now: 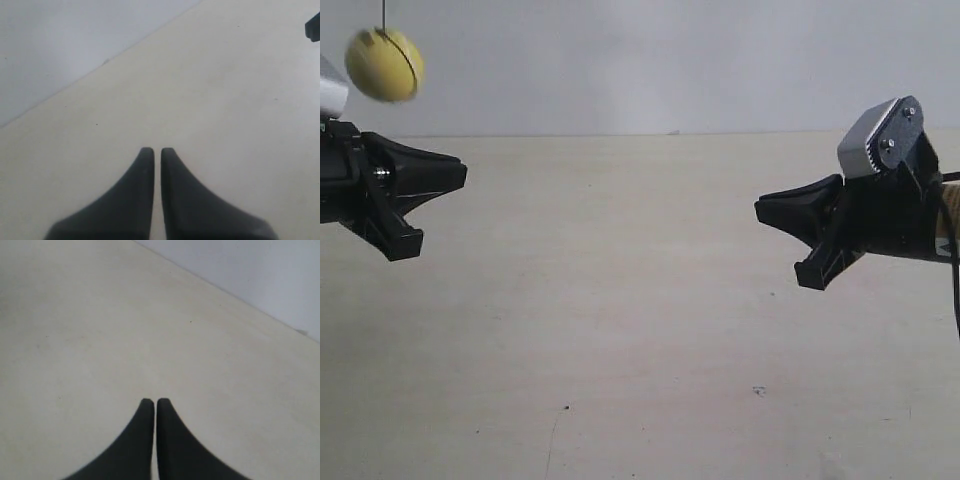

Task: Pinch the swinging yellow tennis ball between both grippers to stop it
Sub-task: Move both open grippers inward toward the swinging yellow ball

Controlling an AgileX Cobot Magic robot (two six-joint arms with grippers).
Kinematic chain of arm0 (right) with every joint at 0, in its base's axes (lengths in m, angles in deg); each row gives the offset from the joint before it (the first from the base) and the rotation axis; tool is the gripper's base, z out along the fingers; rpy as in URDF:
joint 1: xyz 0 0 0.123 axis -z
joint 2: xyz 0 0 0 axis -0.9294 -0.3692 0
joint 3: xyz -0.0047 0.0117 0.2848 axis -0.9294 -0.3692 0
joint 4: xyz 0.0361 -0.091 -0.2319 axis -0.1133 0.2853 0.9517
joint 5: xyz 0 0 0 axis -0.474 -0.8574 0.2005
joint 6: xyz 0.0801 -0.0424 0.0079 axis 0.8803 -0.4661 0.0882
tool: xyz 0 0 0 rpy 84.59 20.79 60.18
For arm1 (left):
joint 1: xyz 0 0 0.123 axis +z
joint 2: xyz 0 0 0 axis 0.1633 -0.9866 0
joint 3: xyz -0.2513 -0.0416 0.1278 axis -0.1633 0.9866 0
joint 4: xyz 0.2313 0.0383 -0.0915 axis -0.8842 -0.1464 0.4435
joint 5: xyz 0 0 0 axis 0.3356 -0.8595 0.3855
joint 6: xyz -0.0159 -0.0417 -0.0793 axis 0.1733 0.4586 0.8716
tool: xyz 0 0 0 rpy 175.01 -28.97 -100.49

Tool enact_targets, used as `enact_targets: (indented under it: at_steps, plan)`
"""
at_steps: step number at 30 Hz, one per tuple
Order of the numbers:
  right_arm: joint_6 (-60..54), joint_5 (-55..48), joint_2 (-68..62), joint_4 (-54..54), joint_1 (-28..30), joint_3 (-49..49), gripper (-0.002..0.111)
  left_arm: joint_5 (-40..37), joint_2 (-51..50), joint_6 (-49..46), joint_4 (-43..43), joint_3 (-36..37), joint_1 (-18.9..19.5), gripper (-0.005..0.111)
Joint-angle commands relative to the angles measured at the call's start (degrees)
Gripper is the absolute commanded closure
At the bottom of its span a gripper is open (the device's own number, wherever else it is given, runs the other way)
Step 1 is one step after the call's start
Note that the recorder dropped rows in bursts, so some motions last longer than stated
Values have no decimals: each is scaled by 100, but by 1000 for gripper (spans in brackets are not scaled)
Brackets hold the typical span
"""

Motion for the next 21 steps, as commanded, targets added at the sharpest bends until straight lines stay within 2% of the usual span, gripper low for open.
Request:
enact_targets:
  at_steps: [1,13,17,21]
  plan:
    - [-23,91,-88,-1,19,239,108,112,-19,-9,-240,-35,-10,102]
    - [-178,438,-350,-72,-101,444,108,209,-19,-325,-258,-35,-10,102]
    - [-161,390,-462,-81,-101,631,108,216,-19,-674,148,-35,-10,102]
    - [-15,627,-673,-52,-101,796,108,615,-158,-841,241,-44,-10,102]
